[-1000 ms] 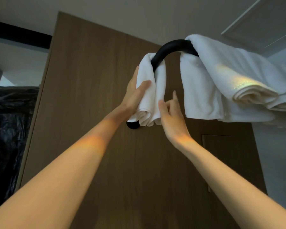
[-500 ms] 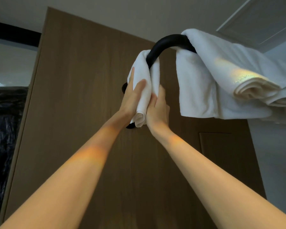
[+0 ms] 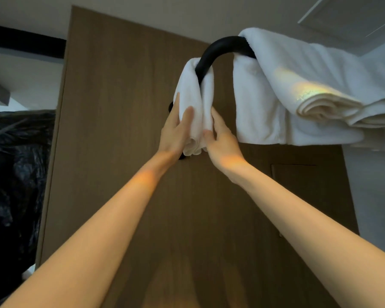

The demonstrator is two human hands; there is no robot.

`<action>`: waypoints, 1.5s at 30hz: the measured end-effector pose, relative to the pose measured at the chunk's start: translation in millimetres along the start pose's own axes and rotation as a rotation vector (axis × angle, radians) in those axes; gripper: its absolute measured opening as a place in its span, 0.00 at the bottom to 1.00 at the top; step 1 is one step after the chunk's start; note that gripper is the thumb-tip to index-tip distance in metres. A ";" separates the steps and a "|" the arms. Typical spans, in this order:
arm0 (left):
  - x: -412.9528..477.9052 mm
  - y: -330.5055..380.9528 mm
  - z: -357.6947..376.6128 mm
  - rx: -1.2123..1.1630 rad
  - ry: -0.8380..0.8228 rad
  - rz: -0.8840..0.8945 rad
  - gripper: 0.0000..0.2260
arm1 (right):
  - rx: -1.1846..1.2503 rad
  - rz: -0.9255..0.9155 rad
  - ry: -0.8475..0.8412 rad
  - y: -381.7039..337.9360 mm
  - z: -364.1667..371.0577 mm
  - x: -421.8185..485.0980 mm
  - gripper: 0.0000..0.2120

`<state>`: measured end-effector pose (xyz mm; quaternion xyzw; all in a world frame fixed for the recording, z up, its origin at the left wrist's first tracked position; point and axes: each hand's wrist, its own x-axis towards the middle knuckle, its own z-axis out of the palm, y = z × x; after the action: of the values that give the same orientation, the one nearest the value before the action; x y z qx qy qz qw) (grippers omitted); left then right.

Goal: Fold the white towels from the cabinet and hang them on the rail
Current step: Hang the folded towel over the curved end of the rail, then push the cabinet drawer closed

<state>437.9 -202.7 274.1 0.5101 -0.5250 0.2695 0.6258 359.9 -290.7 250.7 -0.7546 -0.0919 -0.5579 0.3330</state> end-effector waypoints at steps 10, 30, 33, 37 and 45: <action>-66.1 48.2 -22.2 0.437 0.092 0.162 0.23 | -0.132 -0.155 -0.099 -13.0 -62.2 -82.1 0.26; -310.0 142.0 51.8 0.998 -0.121 0.155 0.18 | -0.485 -0.139 -0.369 6.6 -209.4 -316.1 0.22; -344.2 137.9 66.3 0.989 -0.231 0.135 0.18 | -0.445 0.007 -0.402 17.3 -224.3 -356.2 0.22; -390.3 132.2 78.5 0.928 -0.356 0.061 0.19 | -0.455 0.150 -0.432 25.1 -241.4 -405.4 0.21; -476.3 123.2 102.2 0.768 -0.516 -0.084 0.20 | -0.609 0.238 -0.526 19.5 -259.4 -494.3 0.22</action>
<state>146.7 -161.2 -133.3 0.7762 -0.5046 0.2828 0.2509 -10.8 -347.4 -163.2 -0.9407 0.0832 -0.3055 0.1218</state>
